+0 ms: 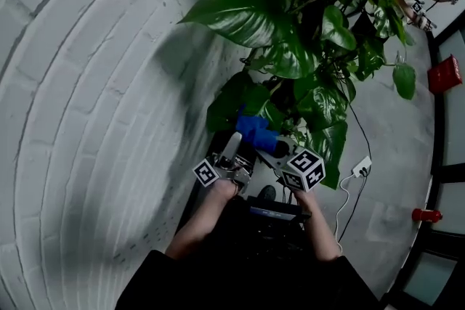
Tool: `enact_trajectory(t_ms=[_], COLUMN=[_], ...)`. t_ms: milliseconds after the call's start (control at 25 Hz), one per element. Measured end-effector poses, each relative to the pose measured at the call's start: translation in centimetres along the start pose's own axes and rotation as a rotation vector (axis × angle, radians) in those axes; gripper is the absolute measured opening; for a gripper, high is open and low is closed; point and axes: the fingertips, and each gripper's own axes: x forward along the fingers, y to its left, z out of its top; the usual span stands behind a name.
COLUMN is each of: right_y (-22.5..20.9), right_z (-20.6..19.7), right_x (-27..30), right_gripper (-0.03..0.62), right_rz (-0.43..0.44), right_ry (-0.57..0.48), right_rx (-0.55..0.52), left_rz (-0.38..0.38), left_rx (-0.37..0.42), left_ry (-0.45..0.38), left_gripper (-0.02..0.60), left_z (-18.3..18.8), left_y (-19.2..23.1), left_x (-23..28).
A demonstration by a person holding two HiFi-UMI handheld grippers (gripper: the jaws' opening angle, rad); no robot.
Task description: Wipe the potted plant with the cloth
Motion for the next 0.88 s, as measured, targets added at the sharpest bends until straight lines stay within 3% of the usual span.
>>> enact_trajectory(t_ms=[320,440,600,800,880], right_y=[2.6,2.7,3.2,4.7,5.6], right_z=[-6.0,-6.4,-1.3,9.0,12.3], right_x=[-2.8,-5.0,-9.0,-13.4,-14.8], right_gripper=[0.12,0.12,0.12,0.12,0.12], right_rz=[0.038,0.039,0.099,0.232,0.328], right_ry=[0.16,0.145,-0.038,-0.401,-0.526], right_rx=[-0.06,-0.014,0.061,0.059,0.062], left_rz=[0.002,0.012,0.027,0.039,0.015], left_rx=[-0.004,0.002,0.021,0.064,0.079], left_ry=[0.0,-0.016,-0.067,-0.144,-0.164], left_gripper=[0.327,0.327,0.327,0.327,0.327], left_z=[0.2,0.9,2.6,5.5,6.5], left_y=[0.7,1.2,1.8,1.8,1.1], left_x=[0.0,-0.4,-1.5,-2.2,-1.7])
